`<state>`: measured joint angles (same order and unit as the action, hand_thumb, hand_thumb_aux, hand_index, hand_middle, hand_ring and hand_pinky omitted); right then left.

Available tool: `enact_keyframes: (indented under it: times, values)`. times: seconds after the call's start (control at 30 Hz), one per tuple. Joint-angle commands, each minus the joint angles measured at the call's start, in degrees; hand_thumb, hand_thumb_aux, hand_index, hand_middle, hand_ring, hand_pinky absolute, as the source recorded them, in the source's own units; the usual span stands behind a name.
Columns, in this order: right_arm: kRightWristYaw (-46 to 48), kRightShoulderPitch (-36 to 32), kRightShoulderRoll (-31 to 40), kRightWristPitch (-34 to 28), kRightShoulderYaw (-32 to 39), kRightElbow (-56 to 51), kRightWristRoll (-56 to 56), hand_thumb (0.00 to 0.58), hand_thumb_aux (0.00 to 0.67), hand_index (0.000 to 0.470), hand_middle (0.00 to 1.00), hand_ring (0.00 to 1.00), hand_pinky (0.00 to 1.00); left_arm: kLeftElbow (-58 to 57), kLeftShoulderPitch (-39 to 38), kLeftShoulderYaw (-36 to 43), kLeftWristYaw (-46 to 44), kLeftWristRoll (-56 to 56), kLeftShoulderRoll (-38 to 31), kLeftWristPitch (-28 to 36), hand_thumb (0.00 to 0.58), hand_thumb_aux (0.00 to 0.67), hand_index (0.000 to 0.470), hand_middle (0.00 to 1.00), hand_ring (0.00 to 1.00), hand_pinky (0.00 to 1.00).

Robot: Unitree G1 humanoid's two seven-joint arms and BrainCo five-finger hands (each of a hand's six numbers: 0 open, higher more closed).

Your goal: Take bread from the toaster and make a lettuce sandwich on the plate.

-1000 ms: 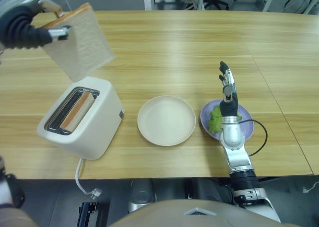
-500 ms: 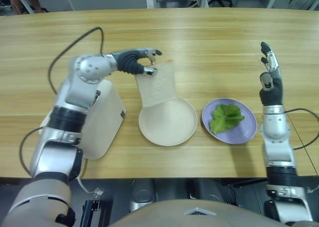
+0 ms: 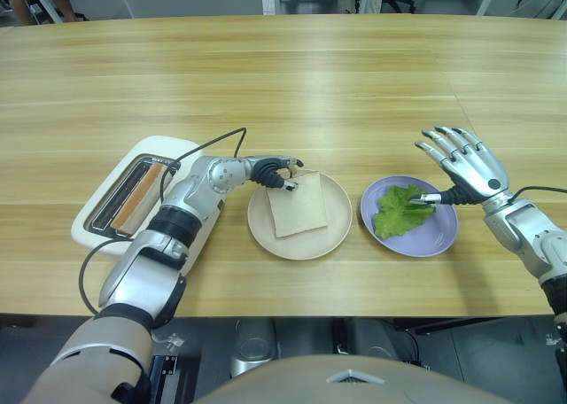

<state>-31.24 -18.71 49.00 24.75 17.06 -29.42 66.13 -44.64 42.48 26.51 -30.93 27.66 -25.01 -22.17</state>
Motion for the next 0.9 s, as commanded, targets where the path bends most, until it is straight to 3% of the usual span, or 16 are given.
enact_keyframes:
  times: [0.03, 0.3, 0.33, 0.37, 0.4, 0.63, 0.67, 0.7, 0.73, 0.77, 0.9]
  values:
    - [-2.92, -3.13, 0.26, 0.21, 5.09, -6.29, 3.27, 0.0, 0.0, 0.0, 0.0, 0.0, 0.0, -3.92, -0.15, 2.18, 0.52, 2.29, 0.59, -2.51, 0.58, 0.67, 0.46, 0.0, 0.0, 0.0]
    - [-10.66, -9.28, -0.93, -0.45, 15.21, -18.07, 8.13, 0.0, 0.0, 0.0, 0.0, 0.0, 0.0, -6.2, -0.38, 4.31, 3.04, 5.5, 2.07, -4.92, 0.58, 0.67, 0.46, 0.0, 0.0, 0.0]
    - [-11.51, -9.95, -1.27, -0.69, 16.55, -19.76, 8.75, 0.0, 0.0, 0.0, 0.0, 0.0, 0.0, -6.16, -0.4, 4.46, 3.44, 5.94, 2.09, -5.02, 0.543, 0.502, 0.345, 0.0, 0.0, 0.0]
    - [-12.38, -10.6, -1.63, -0.81, 17.87, -21.44, 9.31, 0.0, 0.0, 0.0, 0.0, 0.0, 0.0, -5.95, -0.44, 4.49, 3.73, 6.25, 2.02, -5.08, 0.543, 0.502, 0.345, 0.0, 0.0, 0.0]
    - [-13.2, -11.19, -2.01, -0.91, 19.12, -22.95, 9.82, 0.0, 0.0, 0.0, 0.0, 0.0, 0.0, -5.65, -0.49, 4.46, 3.94, 6.43, 1.91, -5.08, 0.0, 0.0, 0.0, 0.0, 0.0, 0.0]
    - [-15.13, -13.63, -4.83, 0.77, 25.76, -30.61, 10.15, 0.0, 0.0, 0.0, 0.0, 0.0, 0.0, -0.74, -1.57, 3.36, 2.88, 5.38, 0.5, -5.22, 0.0, 0.0, 0.0, 0.0, 0.0, 0.0]
    - [-14.92, -13.87, -5.04, 1.18, 26.49, -31.36, 9.91, 0.355, 0.252, 0.173, 0.0, 0.0, 0.0, 0.8, -1.96, 2.84, 2.53, 4.83, 0.16, -4.85, 0.0, 0.0, 0.0, 0.0, 0.0, 0.0]
    - [-14.71, -14.06, -5.23, 1.5, 26.97, -32.04, 9.68, 0.355, 0.252, 0.173, 0.0, 0.0, 0.0, 2.38, -2.38, 2.33, 2.3, 4.33, -0.24, -4.54, 0.0, 0.0, 0.0, 0.0, 0.0, 0.0]
    - [-14.55, -14.23, -5.44, 1.74, 27.46, -32.82, 9.45, 0.496, 0.415, 0.285, 0.0, 0.0, 0.0, 4.0, -2.81, 1.83, 2.0, 3.85, -0.61, -4.09, 0.0, 0.0, 0.0, 0.0, 0.0, 0.0]
    - [-14.51, -14.4, -5.57, 1.94, 27.91, -33.42, 9.28, 0.58, 0.67, 0.46, 0.0, 0.0, 0.0, 5.68, -3.27, 1.38, 1.7, 3.54, -1.03, -3.59, 0.0, 0.0, 0.0, 0.0, 0.0, 0.0]
    - [-14.27, -14.69, -5.73, 3.08, 28.97, -34.62, 8.35, 0.58, 0.67, 0.46, 0.0, 0.0, 0.0, 12.68, -5.39, -0.73, 0.18, 1.73, -2.63, -1.21, 0.0, 0.0, 0.0, 0.0, 0.0, 0.0]
